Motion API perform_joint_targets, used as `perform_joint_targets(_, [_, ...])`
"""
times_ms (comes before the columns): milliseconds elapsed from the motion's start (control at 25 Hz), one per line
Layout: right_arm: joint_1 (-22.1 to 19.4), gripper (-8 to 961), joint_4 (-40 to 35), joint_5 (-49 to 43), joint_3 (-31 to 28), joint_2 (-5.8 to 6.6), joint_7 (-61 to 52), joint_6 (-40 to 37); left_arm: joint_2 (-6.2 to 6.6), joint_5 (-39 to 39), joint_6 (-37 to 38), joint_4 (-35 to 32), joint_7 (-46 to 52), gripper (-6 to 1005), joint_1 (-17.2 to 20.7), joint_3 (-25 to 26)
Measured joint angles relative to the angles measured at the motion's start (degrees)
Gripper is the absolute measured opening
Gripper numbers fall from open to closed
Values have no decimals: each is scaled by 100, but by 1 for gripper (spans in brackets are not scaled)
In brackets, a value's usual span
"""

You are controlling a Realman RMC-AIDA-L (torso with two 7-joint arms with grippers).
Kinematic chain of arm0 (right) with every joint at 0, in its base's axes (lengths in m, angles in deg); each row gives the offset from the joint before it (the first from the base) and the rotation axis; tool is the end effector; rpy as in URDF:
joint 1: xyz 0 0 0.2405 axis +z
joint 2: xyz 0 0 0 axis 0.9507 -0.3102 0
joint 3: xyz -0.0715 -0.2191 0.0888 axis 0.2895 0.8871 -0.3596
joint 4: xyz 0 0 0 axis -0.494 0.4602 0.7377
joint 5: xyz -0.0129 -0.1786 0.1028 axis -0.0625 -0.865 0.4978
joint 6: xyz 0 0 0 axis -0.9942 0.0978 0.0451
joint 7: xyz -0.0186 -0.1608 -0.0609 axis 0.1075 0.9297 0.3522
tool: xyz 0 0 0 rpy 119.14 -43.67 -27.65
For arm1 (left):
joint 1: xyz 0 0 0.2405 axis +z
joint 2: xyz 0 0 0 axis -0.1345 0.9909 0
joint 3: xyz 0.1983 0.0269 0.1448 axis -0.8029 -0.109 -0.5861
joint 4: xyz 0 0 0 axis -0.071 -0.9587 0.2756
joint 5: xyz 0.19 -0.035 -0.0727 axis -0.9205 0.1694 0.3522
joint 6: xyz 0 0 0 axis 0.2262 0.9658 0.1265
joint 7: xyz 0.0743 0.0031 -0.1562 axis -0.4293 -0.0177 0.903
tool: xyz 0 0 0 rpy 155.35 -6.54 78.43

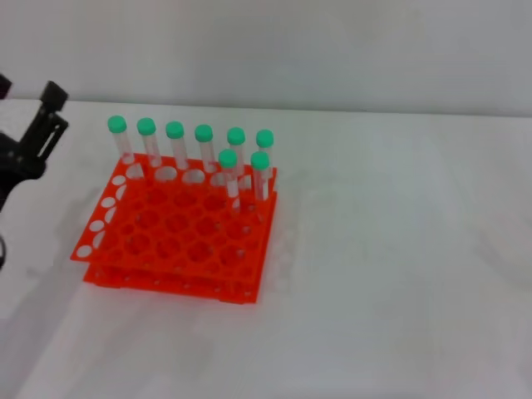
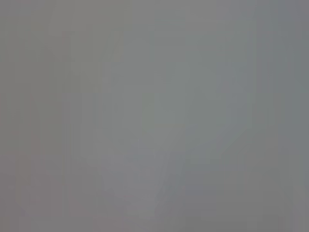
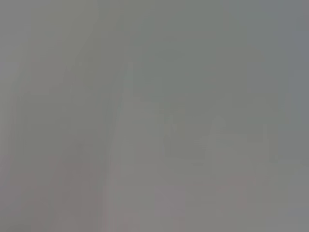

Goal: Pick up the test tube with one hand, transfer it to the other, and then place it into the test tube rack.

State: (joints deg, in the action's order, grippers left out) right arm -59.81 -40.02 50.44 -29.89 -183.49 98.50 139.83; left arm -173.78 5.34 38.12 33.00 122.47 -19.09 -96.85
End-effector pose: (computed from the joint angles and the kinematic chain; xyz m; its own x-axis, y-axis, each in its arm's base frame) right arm 0.3511 0.2833 0.1188 0.7004 0.2066 -0.6832 -0.6209 -0.2957 -0.7260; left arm -0.2744 0.3122 0.0515 0.4696 -0.3123 0.8258 0.7273 -0.3935 -0.5623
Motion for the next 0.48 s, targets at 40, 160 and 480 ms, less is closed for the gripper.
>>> perform_joint_targets(40, [-18,869,73,1,-60,0,132,55,-2,82,65,217,-57,808,-147,-2])
perform_joint_targets(160, [-71,869,203,5,-147,1,440,134,-5,155,118,442,-146,802,-307,-2])
perform_joint_targets(480, [-83,869,491,24,-297,5,881,36,-22,536,141,678,-748,802,-515,-319])
